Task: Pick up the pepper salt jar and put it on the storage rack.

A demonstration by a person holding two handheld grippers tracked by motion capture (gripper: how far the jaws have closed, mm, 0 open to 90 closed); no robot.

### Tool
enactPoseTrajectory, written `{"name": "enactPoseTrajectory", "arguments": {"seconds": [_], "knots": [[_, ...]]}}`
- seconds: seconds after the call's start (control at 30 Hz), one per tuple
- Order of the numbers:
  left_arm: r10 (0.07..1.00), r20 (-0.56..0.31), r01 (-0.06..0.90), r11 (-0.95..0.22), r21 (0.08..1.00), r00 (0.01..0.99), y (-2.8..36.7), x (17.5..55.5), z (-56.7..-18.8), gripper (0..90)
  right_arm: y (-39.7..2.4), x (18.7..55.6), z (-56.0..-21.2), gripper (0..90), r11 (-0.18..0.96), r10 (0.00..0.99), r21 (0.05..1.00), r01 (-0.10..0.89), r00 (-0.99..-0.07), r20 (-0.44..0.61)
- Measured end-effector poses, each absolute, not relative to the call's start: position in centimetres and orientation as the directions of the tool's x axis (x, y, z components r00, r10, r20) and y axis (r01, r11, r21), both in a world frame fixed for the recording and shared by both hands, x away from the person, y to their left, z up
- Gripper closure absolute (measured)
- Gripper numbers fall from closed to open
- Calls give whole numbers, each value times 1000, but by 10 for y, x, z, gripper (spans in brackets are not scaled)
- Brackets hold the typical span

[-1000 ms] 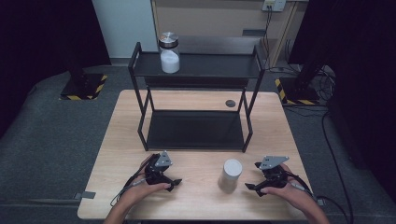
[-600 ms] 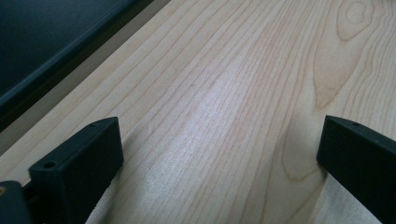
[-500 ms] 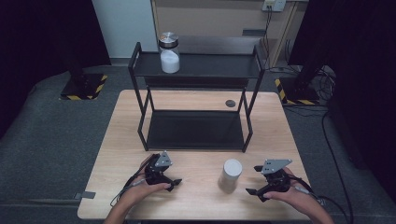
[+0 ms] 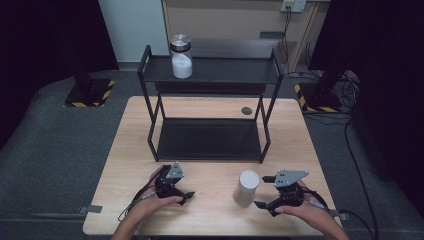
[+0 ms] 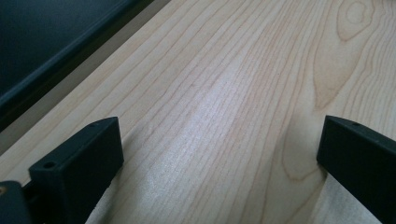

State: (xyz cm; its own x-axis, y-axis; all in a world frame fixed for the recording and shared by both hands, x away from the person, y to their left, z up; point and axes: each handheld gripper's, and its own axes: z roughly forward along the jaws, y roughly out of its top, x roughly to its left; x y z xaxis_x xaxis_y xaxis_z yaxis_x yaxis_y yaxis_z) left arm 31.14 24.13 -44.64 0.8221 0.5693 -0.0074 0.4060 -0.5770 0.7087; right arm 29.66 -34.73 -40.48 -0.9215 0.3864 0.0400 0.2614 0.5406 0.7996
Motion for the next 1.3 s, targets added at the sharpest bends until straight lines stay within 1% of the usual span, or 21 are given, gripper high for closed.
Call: {"name": "enactPoseTrajectory", "arguments": {"seconds": [0.27, 0.6, 0.63, 0.67, 0.73, 0.93, 1.13, 1.3], "knots": [[569, -7, 406, -577, 709, 822, 241, 311, -446, 0, -335, 299, -403, 140, 519, 369, 821, 236, -929, 34], [570, -6, 405, -578, 709, 822, 241, 311, -446, 0, -326, 299, -403, 211, 486, 365, 847, 215, -930, 27], [571, -6, 406, -577, 708, 821, 241, 311, -446, 0, -325, 299, -404, 229, 476, 370, 853, 216, -929, 28], [571, -6, 407, -577, 709, 821, 241, 311, -446, 0, -325, 299, -404, 229, 476, 370, 853, 216, -929, 28], [572, -6, 407, -577, 708, 820, 241, 311, -446, 0, -324, 299, -404, 274, 473, 373, 855, 212, -928, 24], [572, -6, 407, -577, 708, 820, 241, 311, -446, 0, -321, 296, -406, 350, 462, 381, 864, 200, -925, 10], [572, -6, 407, -576, 708, 820, 241, 311, -446, 0, -321, 292, -407, 359, 462, 389, 866, 189, -921, -7], [572, -6, 407, -576, 708, 820, 241, 311, -446, 0, -323, 292, -408, 361, 446, 396, 872, 203, -918, 11]]}}
